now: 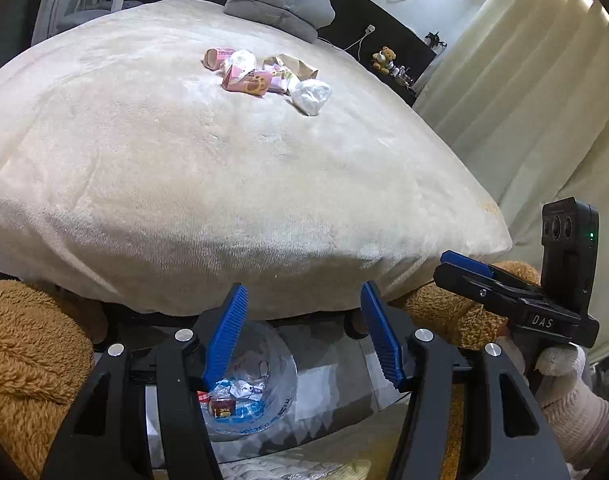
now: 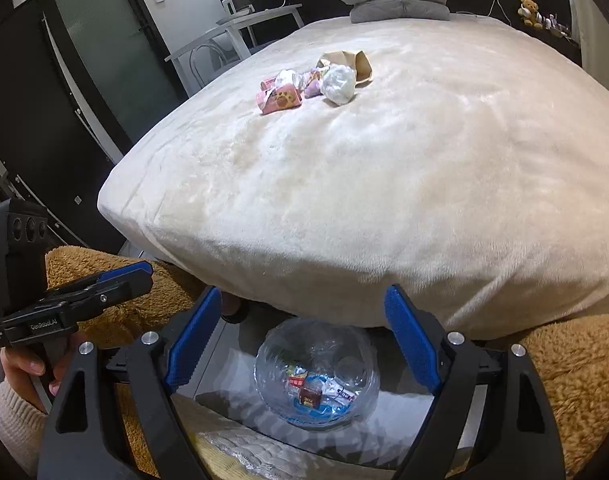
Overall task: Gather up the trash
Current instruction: 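Raise both grippers back toward the remaining trash on the bed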
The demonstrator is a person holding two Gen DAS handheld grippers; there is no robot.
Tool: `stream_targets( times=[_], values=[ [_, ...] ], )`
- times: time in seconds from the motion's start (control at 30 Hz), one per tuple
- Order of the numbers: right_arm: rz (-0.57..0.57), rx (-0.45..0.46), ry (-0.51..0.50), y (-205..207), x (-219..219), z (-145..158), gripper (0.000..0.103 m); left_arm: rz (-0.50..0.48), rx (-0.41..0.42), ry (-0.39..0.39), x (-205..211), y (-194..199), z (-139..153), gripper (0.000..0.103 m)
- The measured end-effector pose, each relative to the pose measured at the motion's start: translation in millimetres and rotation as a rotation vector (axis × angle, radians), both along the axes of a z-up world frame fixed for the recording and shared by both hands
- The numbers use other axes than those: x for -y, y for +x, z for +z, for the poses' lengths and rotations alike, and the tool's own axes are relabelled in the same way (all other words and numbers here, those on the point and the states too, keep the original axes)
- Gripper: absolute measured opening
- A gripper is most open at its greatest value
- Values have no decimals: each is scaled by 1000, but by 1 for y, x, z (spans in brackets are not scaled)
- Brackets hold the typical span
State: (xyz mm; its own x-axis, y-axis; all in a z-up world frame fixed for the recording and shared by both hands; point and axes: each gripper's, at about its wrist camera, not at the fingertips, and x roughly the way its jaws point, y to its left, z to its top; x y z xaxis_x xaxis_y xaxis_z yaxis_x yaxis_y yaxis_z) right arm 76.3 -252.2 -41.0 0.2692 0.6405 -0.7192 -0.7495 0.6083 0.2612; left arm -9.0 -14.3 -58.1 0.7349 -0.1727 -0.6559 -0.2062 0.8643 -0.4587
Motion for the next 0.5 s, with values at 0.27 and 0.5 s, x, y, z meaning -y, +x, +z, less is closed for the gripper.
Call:
stream_targets(
  times=[0.27,0.5],
  values=[
    [14,61,36,57,-29,33,83,22,54,6,-30,34,25,58],
    [29,55,52,111,-73,43,83,54,90,-2,-66,76,50,73]
  ],
)
